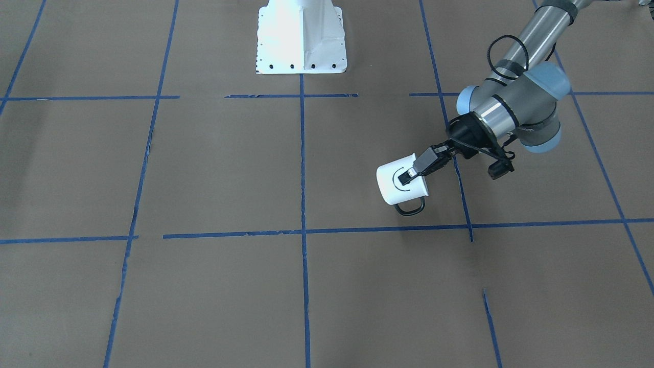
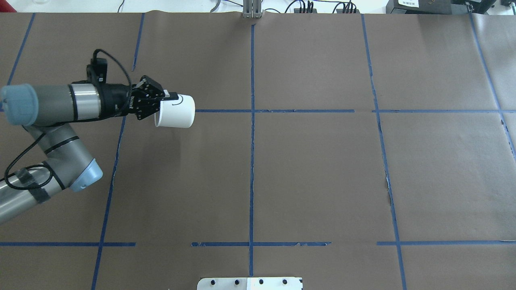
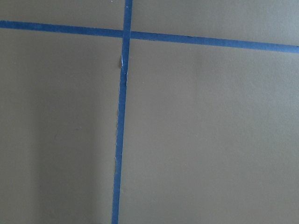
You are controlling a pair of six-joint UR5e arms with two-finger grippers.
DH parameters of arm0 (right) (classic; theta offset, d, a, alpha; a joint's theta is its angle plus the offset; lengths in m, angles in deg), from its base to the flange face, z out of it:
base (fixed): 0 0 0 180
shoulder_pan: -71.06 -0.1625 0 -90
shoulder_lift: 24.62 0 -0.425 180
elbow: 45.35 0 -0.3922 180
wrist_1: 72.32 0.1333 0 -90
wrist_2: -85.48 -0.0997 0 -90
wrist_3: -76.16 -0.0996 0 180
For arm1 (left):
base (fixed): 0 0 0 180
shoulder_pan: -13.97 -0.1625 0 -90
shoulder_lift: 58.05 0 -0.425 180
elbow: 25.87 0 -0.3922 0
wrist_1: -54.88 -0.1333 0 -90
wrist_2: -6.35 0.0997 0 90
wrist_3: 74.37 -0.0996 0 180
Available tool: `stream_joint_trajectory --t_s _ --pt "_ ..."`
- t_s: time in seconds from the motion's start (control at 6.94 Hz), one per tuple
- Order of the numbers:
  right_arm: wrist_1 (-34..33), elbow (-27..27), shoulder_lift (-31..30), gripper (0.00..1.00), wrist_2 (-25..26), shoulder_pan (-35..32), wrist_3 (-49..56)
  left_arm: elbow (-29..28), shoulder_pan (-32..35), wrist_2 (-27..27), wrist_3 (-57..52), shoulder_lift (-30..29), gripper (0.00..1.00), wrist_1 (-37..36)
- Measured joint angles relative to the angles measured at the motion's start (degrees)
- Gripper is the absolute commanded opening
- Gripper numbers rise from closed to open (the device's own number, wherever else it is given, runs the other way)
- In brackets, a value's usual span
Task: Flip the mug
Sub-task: 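Lift the mug with the left gripper and carry it toward the table center, then rotate the mug upright with the left gripper and lower it onto the table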
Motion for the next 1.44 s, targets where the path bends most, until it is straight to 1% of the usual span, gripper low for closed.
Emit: stream_joint_trajectory --t_s 0.29,0.43,0.72,0.86,1.01,1.15,1.3,1.44 --pt "0.0 -0.01 0.0 1.0 0.0 0.0 0.0 3.6 -1.91 1.37 -4.72 -7.21 0.0 -21.89" --pt "0.0 -0.01 0.0 1.0 0.0 0.0 0.0 5.0 -3.94 3.59 -8.5 -10.95 0.0 -33.48" --pt "0.0 0.0 0.0 1.0 0.0 0.0 0.0 5.37 -8.2 7.15 -15.37 -20.06 0.0 -57.13" --pt "0.0 -0.01 0.0 1.0 0.0 0.0 0.0 4.23 -10.64 9.78 -17.89 -23.55 0.0 -65.17" --pt "0.0 -0.01 0.0 1.0 0.0 0.0 0.0 1.09 -12.43 11.44 -19.59 -27.3 0.0 -71.09" --pt "0.0 0.0 0.0 1.0 0.0 0.0 0.0 -3.1 -13.42 12.18 -21.32 -31.01 0.0 -75.61" --pt "0.0 0.0 0.0 1.0 0.0 0.0 0.0 -5.96 -14.16 12.84 -23.11 -33.0 0.0 -78.68" --pt "0.0 -0.01 0.0 1.0 0.0 0.0 0.0 -7.48 -15.04 13.76 -24.76 -33.91 0.0 -80.62"
